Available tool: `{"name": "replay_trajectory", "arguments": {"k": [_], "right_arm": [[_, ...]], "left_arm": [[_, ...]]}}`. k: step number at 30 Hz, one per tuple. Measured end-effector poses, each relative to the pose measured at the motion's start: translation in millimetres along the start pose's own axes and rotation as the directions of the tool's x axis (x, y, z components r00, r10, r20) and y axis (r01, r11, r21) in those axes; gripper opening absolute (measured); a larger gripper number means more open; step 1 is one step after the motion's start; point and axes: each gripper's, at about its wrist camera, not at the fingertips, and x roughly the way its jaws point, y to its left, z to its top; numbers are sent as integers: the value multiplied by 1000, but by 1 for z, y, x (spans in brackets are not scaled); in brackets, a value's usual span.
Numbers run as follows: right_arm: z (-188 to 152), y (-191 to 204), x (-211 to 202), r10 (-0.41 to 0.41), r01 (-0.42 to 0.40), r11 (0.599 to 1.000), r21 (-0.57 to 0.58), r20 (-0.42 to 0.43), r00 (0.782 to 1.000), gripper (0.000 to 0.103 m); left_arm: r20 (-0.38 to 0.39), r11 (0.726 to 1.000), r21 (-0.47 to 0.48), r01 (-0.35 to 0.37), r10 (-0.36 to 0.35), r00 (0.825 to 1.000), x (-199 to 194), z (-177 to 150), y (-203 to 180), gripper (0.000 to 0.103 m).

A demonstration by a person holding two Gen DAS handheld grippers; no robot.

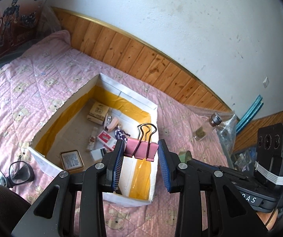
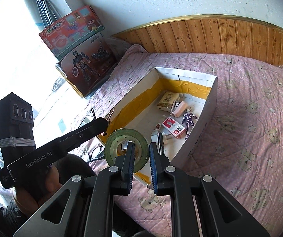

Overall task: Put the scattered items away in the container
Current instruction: 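Lift the clip and tape roll and carry both over the white box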

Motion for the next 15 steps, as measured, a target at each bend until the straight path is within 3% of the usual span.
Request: {"name": "replay_trajectory", "arguments": {"k": [15], "right_arm": [[34,-2,22,-39,39,999,-32,-1,999,16]], "left_arm": [[-15,999,7,-47,47,999,13,29,20,36]]}}
